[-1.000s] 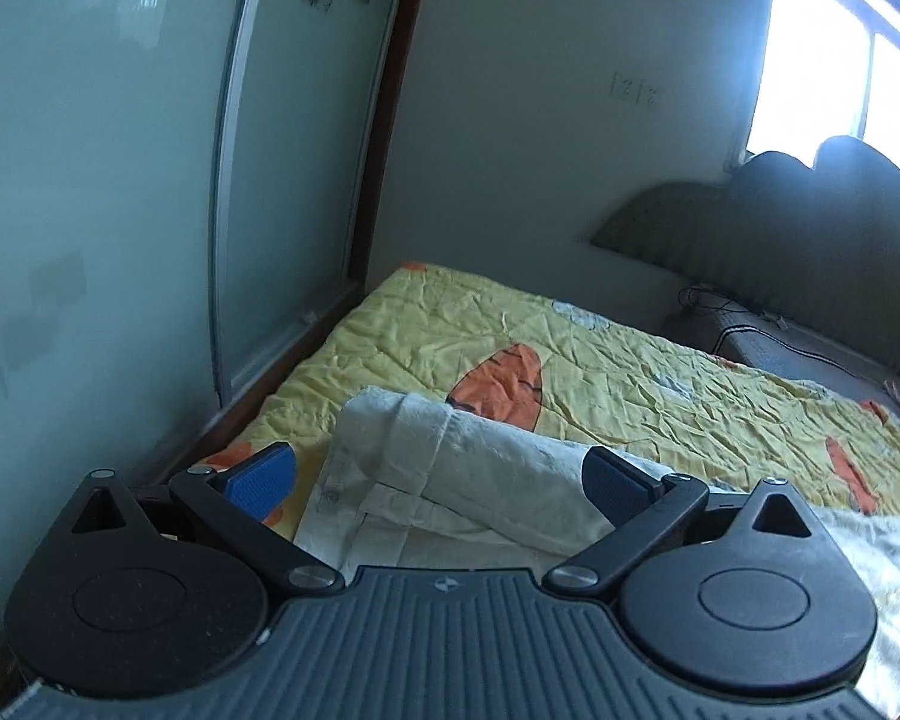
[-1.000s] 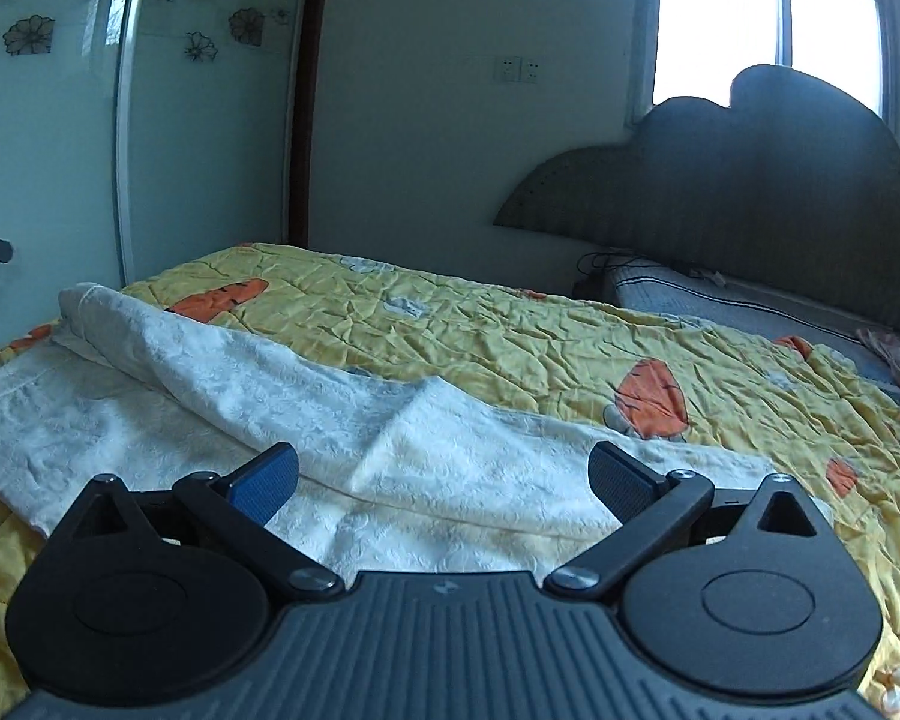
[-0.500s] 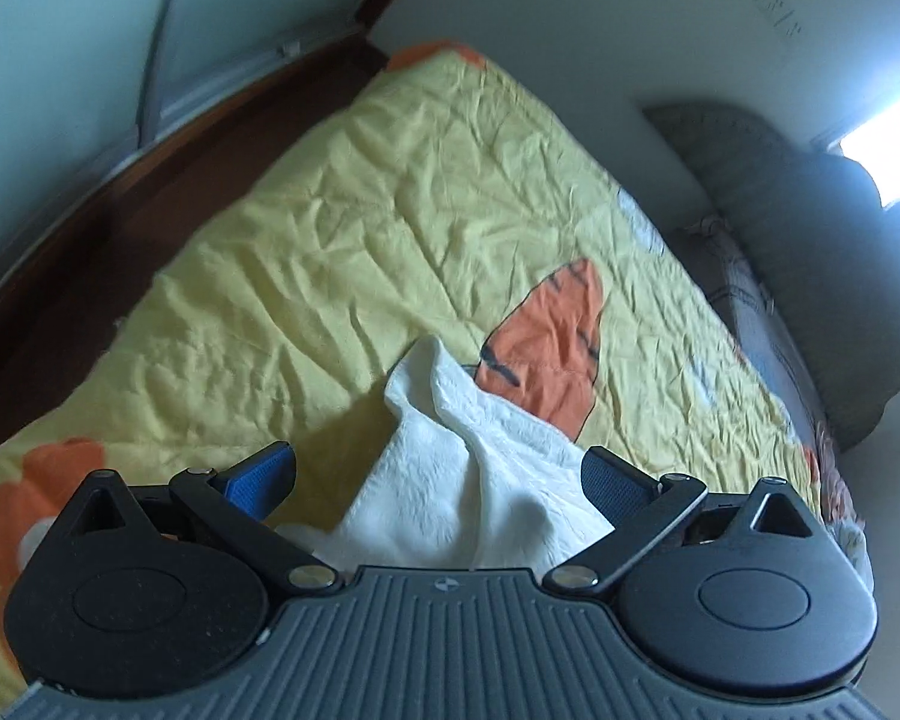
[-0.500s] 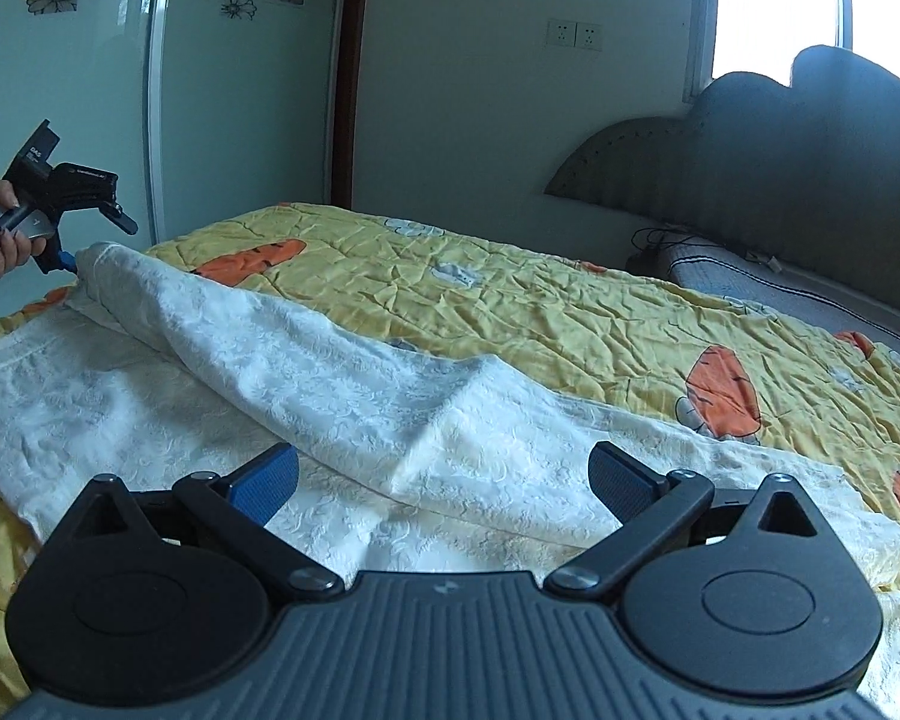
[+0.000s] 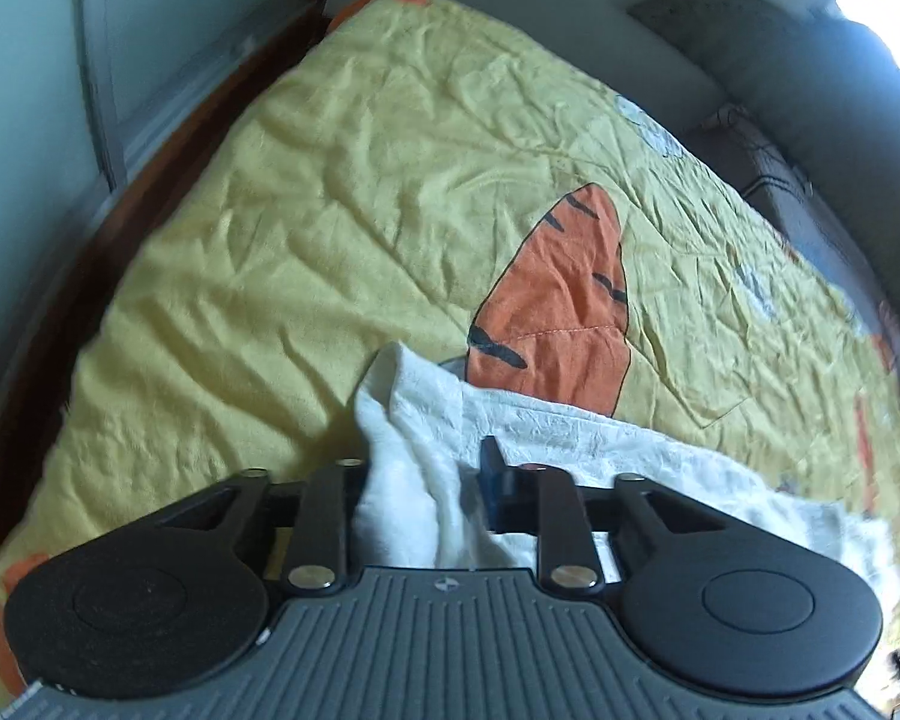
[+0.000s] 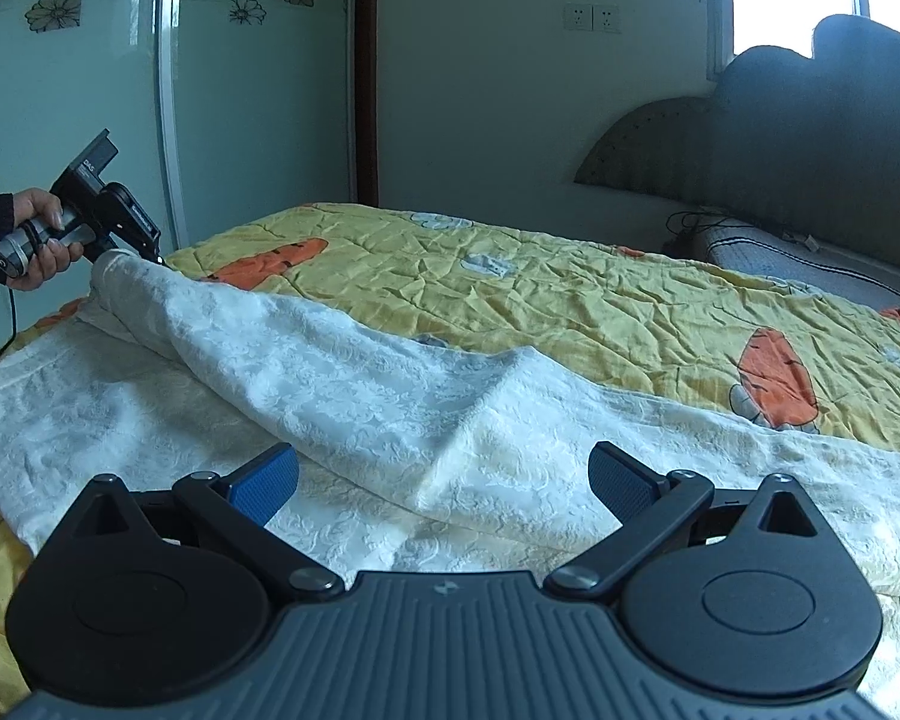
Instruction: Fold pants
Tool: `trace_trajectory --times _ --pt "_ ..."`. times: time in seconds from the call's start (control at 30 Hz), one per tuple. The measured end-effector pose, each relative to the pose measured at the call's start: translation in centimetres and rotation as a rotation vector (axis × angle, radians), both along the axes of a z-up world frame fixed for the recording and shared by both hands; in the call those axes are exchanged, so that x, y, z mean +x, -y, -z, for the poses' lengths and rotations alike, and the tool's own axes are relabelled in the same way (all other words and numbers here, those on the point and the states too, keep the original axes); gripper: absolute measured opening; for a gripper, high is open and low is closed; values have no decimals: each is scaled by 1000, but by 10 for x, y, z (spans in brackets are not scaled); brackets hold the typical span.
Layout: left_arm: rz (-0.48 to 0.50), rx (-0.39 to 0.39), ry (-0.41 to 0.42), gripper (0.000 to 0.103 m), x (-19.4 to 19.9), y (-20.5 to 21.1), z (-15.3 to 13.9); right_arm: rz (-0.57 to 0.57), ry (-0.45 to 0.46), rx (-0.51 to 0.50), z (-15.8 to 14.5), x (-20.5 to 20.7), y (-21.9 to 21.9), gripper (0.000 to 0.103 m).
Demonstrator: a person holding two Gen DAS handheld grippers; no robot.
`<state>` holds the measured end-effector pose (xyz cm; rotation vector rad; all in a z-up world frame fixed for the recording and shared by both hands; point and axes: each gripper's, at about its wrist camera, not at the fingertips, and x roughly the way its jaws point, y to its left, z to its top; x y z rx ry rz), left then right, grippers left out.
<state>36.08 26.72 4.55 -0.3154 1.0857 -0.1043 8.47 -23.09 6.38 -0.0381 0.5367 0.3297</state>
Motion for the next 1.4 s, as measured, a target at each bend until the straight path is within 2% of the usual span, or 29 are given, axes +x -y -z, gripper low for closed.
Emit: trace_trajectory --times 0.13,0.2,0.3,0.37,0.43,0.5,0.63,0.87,0.9,0.93,1.0,1.2,1.23,1.27,1.3,1.33,1.4 --pt "73 146 165 10 -20 23 -24 -36 26 33 -10 10 2 103" --pt "123 178 273 9 -37 31 -41 -76 51 54 -17 19 3 103" --pt "207 168 448 9 -73 39 -68 -194 49 48 -25 46 3 103" --pt "256 139 551 9 -101 44 -80 -274 -22 23 -25 73 0 103" --pt "306 99 664 9 -135 51 -90 -342 -131 -28 -22 110 -8 103" --pt "338 68 733 9 -159 53 -94 -371 -195 -91 -13 140 -15 103" --pt "366 55 778 8 -191 64 -94 -352 -297 -166 10 195 -19 103" --pt "354 5 783 8 -205 58 -90 -411 -420 -176 35 242 -21 102" --pt "350 1 780 8 -206 55 -89 -416 -439 -184 39 247 -23 93" --pt "346 -2 778 8 -206 51 -87 -420 -457 -193 42 252 -23 78" --pt "339 -6 774 8 -206 49 -84 -428 -483 -184 48 259 -23 66" --pt "319 -20 773 8 -212 39 -81 -448 -499 -184 49 267 -27 63" --pt "314 -23 772 8 -213 38 -81 -454 -498 -189 48 267 -29 52" --pt "310 -26 770 8 -212 37 -80 -457 -499 -194 47 267 -30 46" --pt "306 -27 768 8 -212 36 -79 -461 -507 -195 46 268 -31 32" --pt "300 -29 766 8 -213 35 -78 -469 -519 -192 45 268 -31 24" --pt "287 -34 760 8 -212 33 -76 -464 -517 -206 44 266 -31 16"
